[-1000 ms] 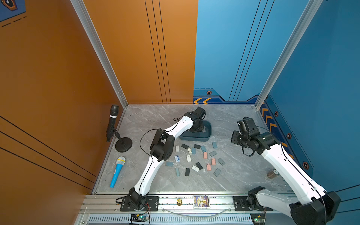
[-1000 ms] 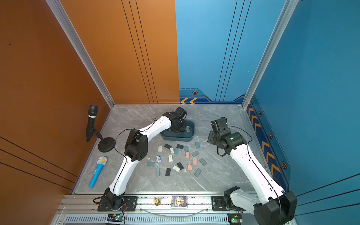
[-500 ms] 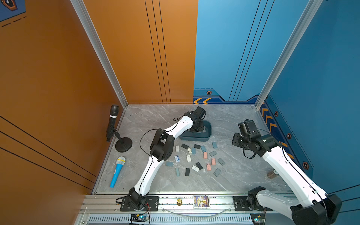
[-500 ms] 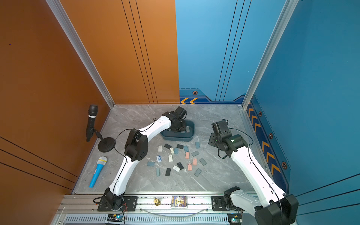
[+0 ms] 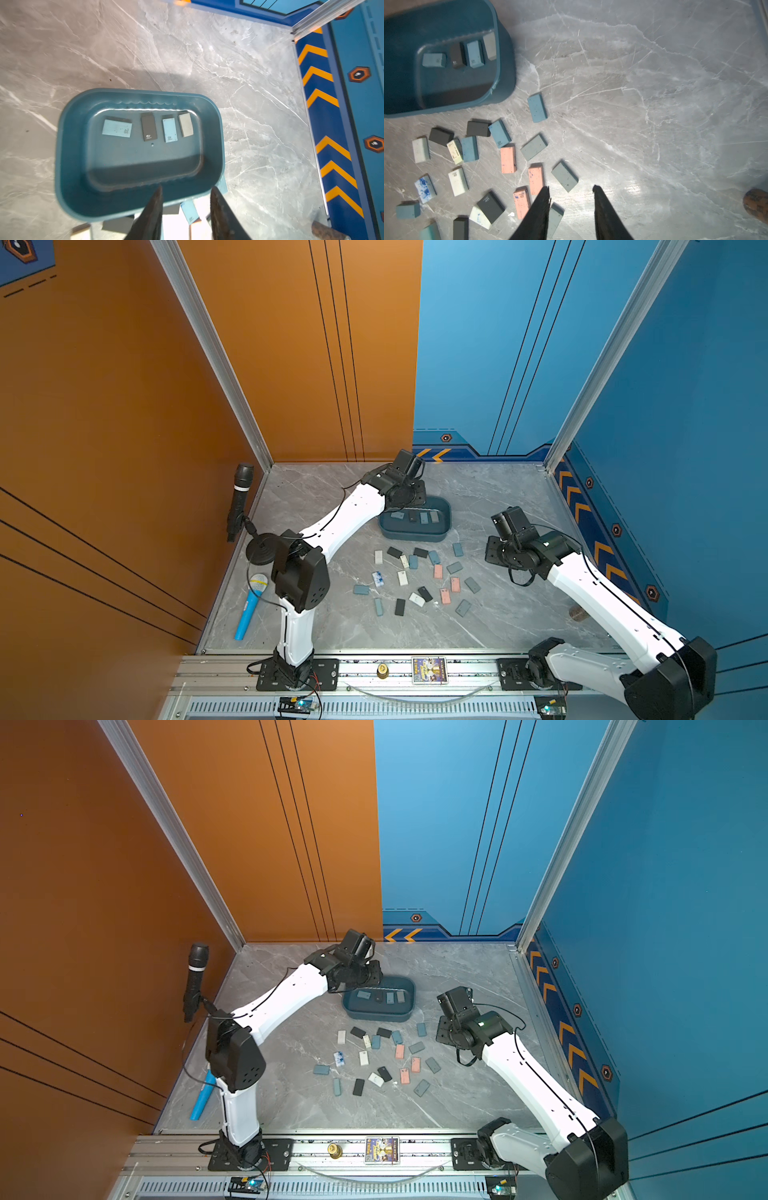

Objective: Put the eraser in the storage box
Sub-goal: Pick up the eraser from the center of the board.

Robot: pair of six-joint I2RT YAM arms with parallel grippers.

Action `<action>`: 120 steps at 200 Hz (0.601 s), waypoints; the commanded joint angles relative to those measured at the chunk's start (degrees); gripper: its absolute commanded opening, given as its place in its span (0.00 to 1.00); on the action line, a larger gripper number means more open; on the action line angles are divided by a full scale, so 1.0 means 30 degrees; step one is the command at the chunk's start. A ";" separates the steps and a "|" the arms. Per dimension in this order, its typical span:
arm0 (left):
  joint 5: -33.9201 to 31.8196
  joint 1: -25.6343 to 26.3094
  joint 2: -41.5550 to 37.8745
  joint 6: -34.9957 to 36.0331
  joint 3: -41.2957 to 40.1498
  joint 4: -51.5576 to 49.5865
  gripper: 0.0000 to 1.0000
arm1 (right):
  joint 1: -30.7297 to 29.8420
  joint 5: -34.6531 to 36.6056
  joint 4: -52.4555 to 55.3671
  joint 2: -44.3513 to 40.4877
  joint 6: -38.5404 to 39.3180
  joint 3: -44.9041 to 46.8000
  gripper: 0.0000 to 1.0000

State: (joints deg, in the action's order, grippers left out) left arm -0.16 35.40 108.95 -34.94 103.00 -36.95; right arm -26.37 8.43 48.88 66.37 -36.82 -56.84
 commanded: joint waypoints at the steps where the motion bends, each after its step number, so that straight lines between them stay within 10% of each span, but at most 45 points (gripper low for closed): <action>1: -0.0032 -0.0278 -0.1708 0.0901 -0.2558 0.1525 0.39 | -0.0519 -0.0595 -0.0118 0.0406 -0.0617 0.0455 0.39; 120: -0.1624 -0.0659 -1.0061 0.0899 -1.2155 0.3146 0.39 | -0.2898 -0.0558 -0.0276 0.1802 -0.1641 0.1279 0.52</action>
State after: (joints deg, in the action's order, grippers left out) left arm -1.91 34.37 82.78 -31.92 70.24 -28.40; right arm -34.33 6.20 48.01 70.94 -40.14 -54.37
